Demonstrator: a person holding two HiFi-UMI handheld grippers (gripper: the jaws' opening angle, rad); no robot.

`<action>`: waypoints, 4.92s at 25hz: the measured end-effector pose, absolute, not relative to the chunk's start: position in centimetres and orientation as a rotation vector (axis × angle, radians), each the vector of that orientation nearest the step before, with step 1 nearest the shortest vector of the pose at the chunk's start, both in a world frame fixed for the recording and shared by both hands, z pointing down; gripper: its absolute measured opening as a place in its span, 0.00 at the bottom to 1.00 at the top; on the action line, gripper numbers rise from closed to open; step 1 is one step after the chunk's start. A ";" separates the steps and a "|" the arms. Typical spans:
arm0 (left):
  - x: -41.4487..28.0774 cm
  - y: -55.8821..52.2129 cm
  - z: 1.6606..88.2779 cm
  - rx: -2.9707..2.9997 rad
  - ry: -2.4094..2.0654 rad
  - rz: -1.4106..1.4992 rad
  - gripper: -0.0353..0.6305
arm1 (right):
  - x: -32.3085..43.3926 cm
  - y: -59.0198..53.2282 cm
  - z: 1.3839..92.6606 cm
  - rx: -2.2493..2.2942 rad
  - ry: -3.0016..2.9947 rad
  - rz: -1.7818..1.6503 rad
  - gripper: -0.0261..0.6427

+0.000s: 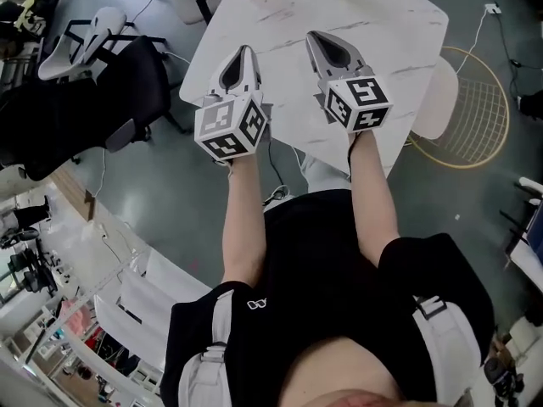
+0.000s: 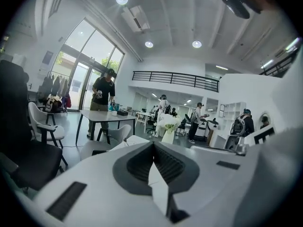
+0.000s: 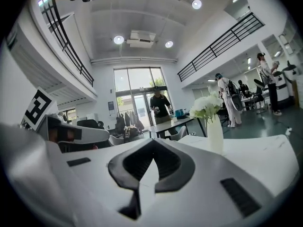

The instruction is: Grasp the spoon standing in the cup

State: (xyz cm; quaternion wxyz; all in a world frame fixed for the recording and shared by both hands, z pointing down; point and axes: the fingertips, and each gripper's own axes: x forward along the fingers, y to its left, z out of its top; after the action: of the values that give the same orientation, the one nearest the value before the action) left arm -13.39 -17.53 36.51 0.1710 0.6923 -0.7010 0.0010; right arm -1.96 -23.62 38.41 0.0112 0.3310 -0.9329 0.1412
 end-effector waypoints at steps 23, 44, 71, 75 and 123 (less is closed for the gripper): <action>-19.2 -28.5 41.1 1.989 -1.856 -0.024 0.07 | -8.5 -28.8 40.9 0.950 -2.860 0.365 0.05; -24.6 -42.1 48.4 2.039 -1.708 0.133 0.24 | -9.6 -34.7 44.9 1.172 -2.686 0.459 0.05; -24.7 -43.9 49.8 1.996 -1.751 0.288 0.14 | -5.9 -33.0 45.6 1.278 -2.612 0.513 0.05; -24.6 -42.3 46.9 2.015 -1.792 0.222 0.14 | -5.6 -32.3 44.4 1.267 -2.640 0.495 0.05; -19.8 -16.1 34.8 1.902 -2.193 0.030 0.14 | -4.0 -23.8 36.5 1.099 -2.833 0.262 0.04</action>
State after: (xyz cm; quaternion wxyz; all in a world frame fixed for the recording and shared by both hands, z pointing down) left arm -19.76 -16.09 34.79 0.1191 0.6506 -0.7500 0.0103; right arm -3.97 -23.81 36.49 0.0457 0.3600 -0.9278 0.0859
